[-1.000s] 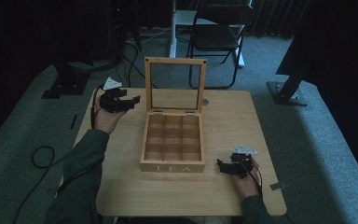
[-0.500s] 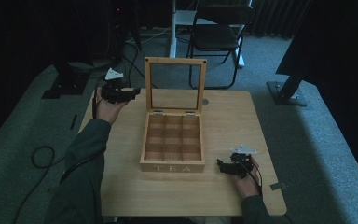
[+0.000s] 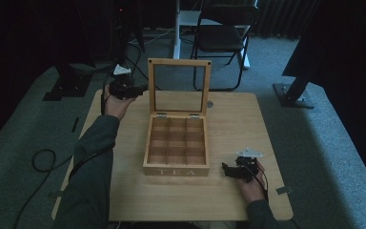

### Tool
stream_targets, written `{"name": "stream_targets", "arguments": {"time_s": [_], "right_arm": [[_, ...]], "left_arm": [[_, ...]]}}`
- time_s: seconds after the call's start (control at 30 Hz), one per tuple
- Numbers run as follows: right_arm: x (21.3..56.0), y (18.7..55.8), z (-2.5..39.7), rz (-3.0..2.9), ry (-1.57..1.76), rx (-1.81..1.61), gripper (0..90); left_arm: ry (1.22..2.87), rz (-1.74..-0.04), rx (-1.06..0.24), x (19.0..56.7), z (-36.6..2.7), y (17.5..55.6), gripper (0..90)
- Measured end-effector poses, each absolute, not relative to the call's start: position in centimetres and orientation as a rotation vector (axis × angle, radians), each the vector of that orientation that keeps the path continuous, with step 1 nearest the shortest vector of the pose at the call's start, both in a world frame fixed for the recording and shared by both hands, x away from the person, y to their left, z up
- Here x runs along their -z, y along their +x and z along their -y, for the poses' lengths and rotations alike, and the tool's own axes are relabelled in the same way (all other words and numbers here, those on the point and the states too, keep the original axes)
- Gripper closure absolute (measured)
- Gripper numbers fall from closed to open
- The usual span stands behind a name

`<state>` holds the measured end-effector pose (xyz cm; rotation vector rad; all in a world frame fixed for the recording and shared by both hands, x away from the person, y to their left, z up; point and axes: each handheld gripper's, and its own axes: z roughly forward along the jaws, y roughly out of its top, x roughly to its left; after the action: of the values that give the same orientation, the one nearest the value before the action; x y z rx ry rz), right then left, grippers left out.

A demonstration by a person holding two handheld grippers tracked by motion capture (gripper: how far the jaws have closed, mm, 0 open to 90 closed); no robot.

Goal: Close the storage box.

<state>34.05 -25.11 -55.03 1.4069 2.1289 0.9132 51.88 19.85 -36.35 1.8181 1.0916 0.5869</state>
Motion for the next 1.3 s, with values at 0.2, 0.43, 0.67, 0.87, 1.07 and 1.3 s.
{"name": "stream_targets", "arguments": {"time_s": [0.2,0.43,0.67,0.87,1.07,1.3], "right_arm": [[55.0,34.1,25.1,-2.129,1.407,-0.914,11.9],[55.0,34.1,25.1,-2.129,1.407,-0.914,11.9],[55.0,34.1,25.1,-2.129,1.406,-0.913,11.9],[55.0,34.0,25.1,-2.124,1.411,-0.913,11.9],[55.0,34.0,25.1,-2.124,1.411,-0.913,11.9],[55.0,34.0,25.1,-2.124,1.411,-0.913,11.9]], "left_arm": [[1.817,-1.093,-0.577,36.2,-19.4,52.8,33.6],[1.858,-1.102,-0.550,36.8,-18.2,54.1,33.6],[1.840,-1.119,-0.533,36.7,-17.4,55.0,33.6],[1.811,-1.168,-0.519,36.8,-16.9,55.9,34.3],[1.807,-1.155,-0.486,36.3,-16.5,56.5,35.6],[1.762,-1.122,-0.458,34.5,-15.9,57.3,36.4]]}}
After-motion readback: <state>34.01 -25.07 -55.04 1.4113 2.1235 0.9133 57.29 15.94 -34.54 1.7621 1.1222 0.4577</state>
